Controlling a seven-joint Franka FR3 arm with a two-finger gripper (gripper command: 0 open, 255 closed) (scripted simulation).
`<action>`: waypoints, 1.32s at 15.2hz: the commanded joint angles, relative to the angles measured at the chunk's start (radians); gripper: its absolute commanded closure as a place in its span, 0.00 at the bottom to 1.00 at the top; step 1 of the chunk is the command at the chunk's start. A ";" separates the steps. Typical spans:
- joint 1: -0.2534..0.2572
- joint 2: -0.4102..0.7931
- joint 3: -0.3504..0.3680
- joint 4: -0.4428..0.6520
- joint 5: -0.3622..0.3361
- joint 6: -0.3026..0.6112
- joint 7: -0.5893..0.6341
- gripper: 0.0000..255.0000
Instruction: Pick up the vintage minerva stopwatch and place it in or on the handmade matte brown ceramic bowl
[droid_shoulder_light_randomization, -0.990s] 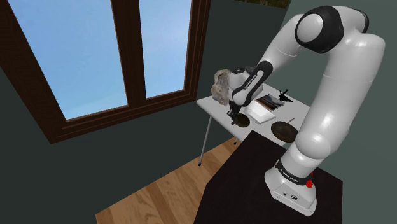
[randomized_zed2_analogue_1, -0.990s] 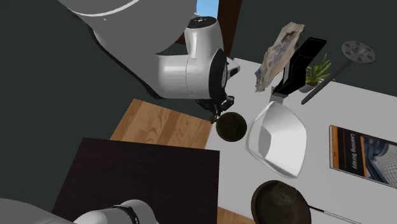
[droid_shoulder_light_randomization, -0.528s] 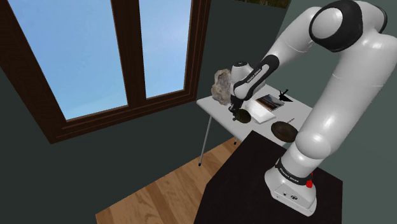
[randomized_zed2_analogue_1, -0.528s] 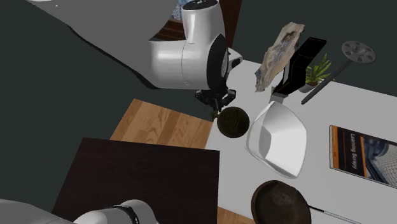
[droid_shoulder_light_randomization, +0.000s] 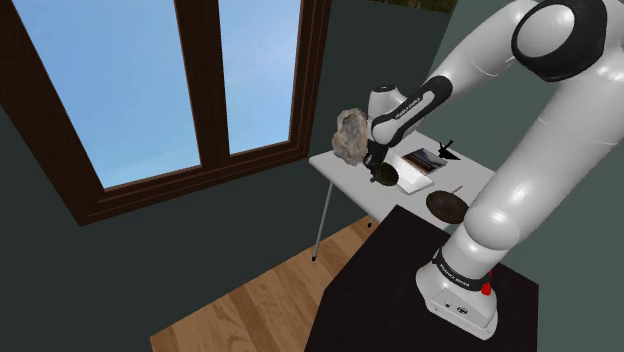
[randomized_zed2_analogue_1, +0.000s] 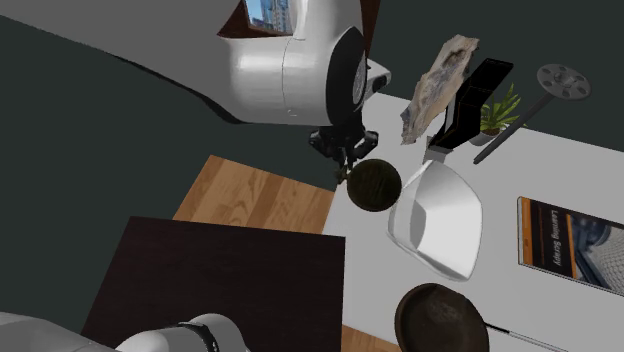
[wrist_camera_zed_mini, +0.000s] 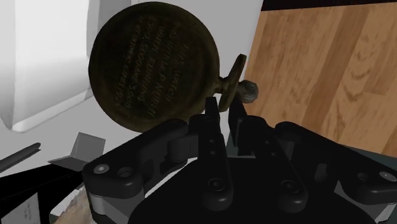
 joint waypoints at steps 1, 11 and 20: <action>-0.020 -0.034 -0.020 -0.030 -0.019 0.003 -0.024 1.00; -0.187 -0.171 -0.185 -0.166 -0.163 0.064 -0.221 1.00; -0.331 -0.206 -0.361 -0.178 -0.242 0.114 -0.467 1.00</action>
